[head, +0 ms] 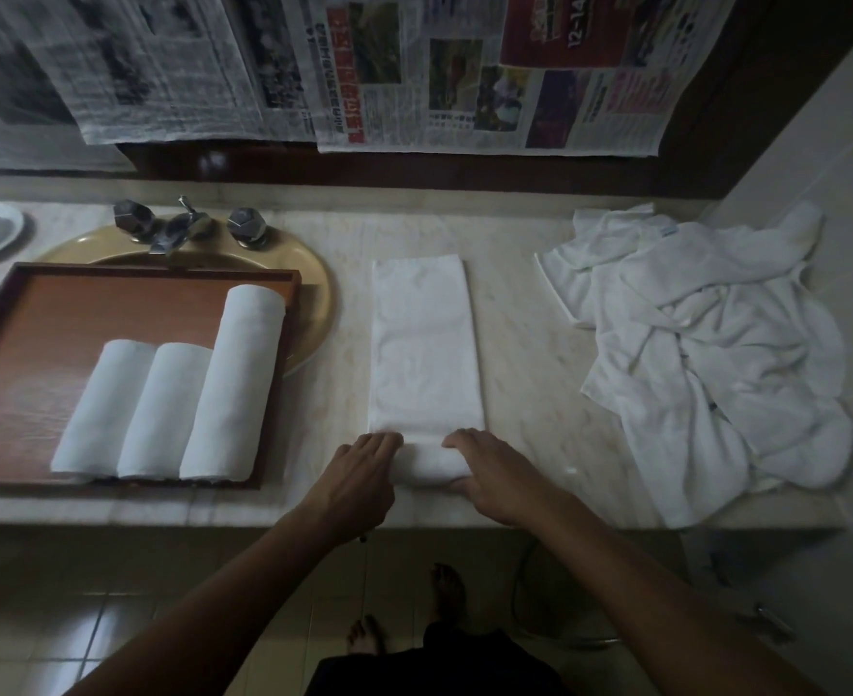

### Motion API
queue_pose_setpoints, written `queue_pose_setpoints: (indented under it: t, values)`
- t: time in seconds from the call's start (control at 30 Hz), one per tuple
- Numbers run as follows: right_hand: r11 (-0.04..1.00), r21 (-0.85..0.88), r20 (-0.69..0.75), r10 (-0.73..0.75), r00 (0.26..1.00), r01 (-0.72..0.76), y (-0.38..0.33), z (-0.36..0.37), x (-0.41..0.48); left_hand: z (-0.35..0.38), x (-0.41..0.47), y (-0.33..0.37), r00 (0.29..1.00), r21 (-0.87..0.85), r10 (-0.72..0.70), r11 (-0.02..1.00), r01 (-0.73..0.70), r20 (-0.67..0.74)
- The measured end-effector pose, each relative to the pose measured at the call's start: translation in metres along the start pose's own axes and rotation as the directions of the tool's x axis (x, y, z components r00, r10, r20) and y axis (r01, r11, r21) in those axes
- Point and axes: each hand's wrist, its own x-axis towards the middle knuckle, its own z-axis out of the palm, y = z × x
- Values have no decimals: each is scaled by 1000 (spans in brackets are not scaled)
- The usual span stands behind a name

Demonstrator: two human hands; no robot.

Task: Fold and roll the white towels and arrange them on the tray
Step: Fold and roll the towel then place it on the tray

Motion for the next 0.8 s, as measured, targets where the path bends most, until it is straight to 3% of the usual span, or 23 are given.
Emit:
queue_pose_setpoints:
  t: [0.17,0.3,0.4,0.53,0.63,0.7,0.8]
  values:
    - [995,95,1,12,1000,-12,8,4,-12,5,-20,-3,996,-38,34,999,-38,-86]
    - [996,39,-15,75,997,-74,5,3,-11,-2,-14,-4,996,-52,-38,998,34,-80]
    - [996,-39,-175,73,982,-81,-9,5,-16,-11,-4,-4,998,-43,-64,997,63,-25]
    - [979,-201,-372,-121,920,47,-21,33,-27,-23,7,-3,991,-100,-135,986,137,21]
    - [959,-285,-328,-112,938,15,-18,43,-26,-26,10,-3,980,-118,-196,973,198,26]
    - [955,-297,-282,-88,955,0,-18,42,-24,-24,9,2,975,-90,-209,975,202,-76]
    - [958,-285,-220,-46,974,-19,-18,37,-16,-12,5,16,981,44,-120,991,128,-153]
